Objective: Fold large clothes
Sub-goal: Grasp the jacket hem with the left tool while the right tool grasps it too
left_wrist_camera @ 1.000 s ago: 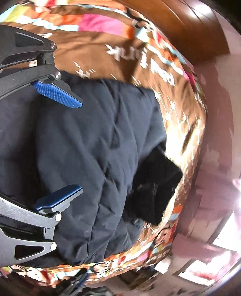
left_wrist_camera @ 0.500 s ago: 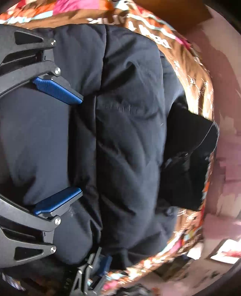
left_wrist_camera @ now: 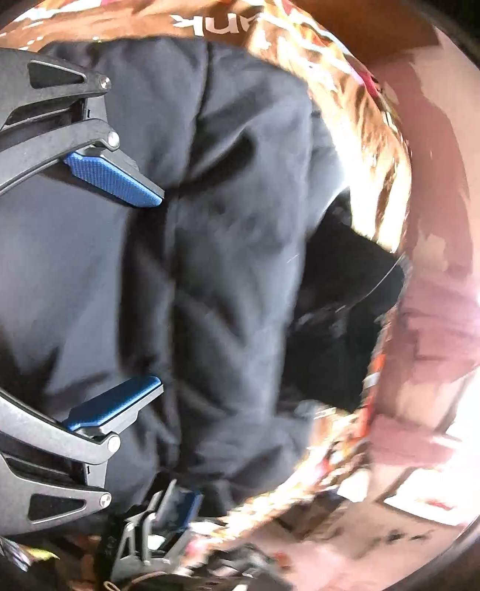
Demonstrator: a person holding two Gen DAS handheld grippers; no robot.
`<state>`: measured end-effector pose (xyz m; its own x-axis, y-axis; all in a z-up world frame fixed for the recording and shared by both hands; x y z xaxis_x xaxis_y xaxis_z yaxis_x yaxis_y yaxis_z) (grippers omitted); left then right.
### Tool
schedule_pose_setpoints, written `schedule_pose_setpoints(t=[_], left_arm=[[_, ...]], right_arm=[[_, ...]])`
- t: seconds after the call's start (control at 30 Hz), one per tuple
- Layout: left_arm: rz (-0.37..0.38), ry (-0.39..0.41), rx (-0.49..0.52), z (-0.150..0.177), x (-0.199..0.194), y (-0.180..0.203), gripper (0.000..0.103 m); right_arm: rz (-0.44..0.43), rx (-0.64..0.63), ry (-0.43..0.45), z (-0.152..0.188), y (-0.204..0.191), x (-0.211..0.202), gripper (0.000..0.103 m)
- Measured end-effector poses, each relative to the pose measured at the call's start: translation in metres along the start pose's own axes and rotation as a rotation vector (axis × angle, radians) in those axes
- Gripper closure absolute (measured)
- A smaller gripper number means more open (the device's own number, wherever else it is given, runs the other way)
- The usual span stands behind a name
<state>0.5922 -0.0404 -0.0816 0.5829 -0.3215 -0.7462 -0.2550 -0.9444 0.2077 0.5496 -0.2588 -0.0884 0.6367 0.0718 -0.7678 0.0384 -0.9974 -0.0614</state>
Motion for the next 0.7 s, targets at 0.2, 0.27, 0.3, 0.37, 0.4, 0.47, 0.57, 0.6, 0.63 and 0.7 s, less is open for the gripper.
schedule_pose_setpoints(t=[0.2, 0.27, 0.3, 0.37, 0.4, 0.47, 0.57, 0.6, 0.63, 0.7], left_arm=[[-0.023, 0.082, -0.066, -0.083, 0.008, -0.024, 0.012], [-0.043, 0.097, -0.034, -0.119, 0.019, -0.025, 0.012], [-0.045, 0.095, -0.021, -0.133, 0.024, -0.023, 0.012], [-0.055, 0.088, 0.009, -0.162, 0.037, -0.019, 0.012], [-0.057, 0.086, 0.020, -0.170, 0.040, -0.018, 0.012], [-0.065, 0.068, 0.049, -0.192, 0.056, -0.013, 0.013], [-0.043, -0.014, 0.074, -0.210, 0.080, -0.004, 0.027], [-0.031, -0.047, 0.080, -0.210, 0.087, -0.002, 0.032], [-0.019, -0.083, 0.089, -0.211, 0.095, 0.002, 0.047], [-0.023, -0.118, 0.108, -0.208, 0.102, 0.007, 0.076]], right_arm=[[-0.031, 0.093, 0.107, -0.063, 0.026, -0.011, 0.039], [-0.042, 0.093, 0.113, -0.096, 0.030, 0.000, 0.039], [-0.051, 0.087, 0.108, -0.110, 0.029, 0.008, 0.039], [-0.076, 0.058, 0.092, -0.145, 0.026, 0.027, 0.039], [-0.080, 0.041, 0.084, -0.157, 0.021, 0.035, 0.039], [-0.079, -0.011, 0.068, -0.181, 0.014, 0.050, 0.043], [-0.119, -0.079, 0.013, -0.211, -0.004, 0.078, 0.045], [-0.132, -0.089, -0.011, -0.217, -0.009, 0.085, 0.047], [-0.145, -0.103, -0.030, -0.222, -0.015, 0.091, 0.050], [-0.154, -0.136, -0.090, -0.228, -0.024, 0.109, 0.054]])
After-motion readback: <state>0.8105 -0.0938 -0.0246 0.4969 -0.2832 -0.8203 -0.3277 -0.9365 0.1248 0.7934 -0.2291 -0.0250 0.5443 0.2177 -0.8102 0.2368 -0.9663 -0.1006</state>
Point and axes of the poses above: each gripper's, at about its wrist camera, not at the fingertips, and x roughly the way its jaws point, y to its right, z to its underside, the point moved 4 cm from there along x, roughly the way its jaws point, and after that the axes turned 4 degrees about y, right-handed, at the moved point
